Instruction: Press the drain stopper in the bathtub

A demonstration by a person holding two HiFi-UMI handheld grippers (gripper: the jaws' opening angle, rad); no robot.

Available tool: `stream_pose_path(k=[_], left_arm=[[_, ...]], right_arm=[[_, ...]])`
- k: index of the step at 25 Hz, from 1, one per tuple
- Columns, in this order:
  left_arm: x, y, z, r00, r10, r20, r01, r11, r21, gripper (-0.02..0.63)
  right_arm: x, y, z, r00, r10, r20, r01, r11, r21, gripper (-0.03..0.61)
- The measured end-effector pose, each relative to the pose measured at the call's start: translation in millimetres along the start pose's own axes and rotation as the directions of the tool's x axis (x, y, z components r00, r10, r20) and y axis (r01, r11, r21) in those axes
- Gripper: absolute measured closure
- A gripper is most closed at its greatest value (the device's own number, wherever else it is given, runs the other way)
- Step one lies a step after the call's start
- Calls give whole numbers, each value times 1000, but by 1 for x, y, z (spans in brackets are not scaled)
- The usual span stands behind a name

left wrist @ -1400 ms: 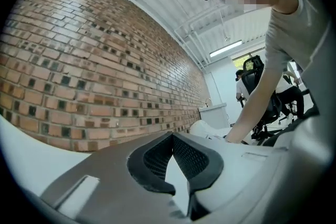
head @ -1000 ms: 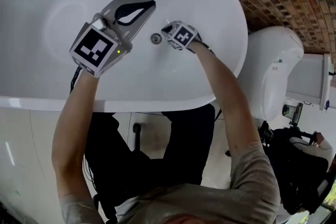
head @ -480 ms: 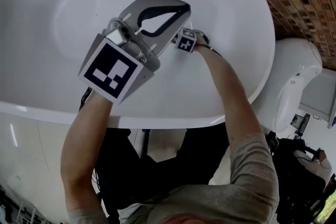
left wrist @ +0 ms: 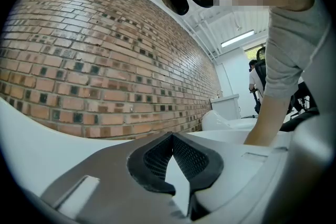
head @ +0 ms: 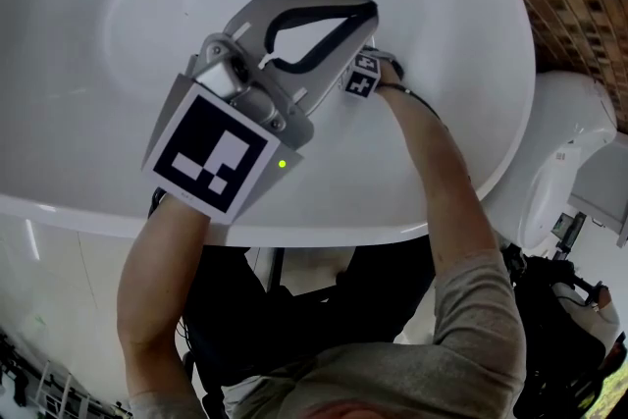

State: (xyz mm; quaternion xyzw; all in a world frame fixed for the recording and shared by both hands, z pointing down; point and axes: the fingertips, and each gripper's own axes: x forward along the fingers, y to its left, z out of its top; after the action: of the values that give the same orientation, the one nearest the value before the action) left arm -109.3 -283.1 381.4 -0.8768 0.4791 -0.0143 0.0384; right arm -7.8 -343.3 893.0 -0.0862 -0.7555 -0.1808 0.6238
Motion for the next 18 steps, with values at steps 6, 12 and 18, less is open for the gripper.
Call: stream_pose_path(k=[6,12,18], left_arm=[[1,-4,-3,1000,-17,-8,17,999,28,617],[5,-6,-14,1000,-27,-17,28,998,61,617],[2,-4,-28,997,-16,-74,27,989,145,617]], right_arm=[[-14,-5,0,996,52,-73,-54,998,-22,578],[-89,-22,4,997,0,-76,-8,994,-106,578],[-248,-35,54,966,-193,175,199,980,-20,578]])
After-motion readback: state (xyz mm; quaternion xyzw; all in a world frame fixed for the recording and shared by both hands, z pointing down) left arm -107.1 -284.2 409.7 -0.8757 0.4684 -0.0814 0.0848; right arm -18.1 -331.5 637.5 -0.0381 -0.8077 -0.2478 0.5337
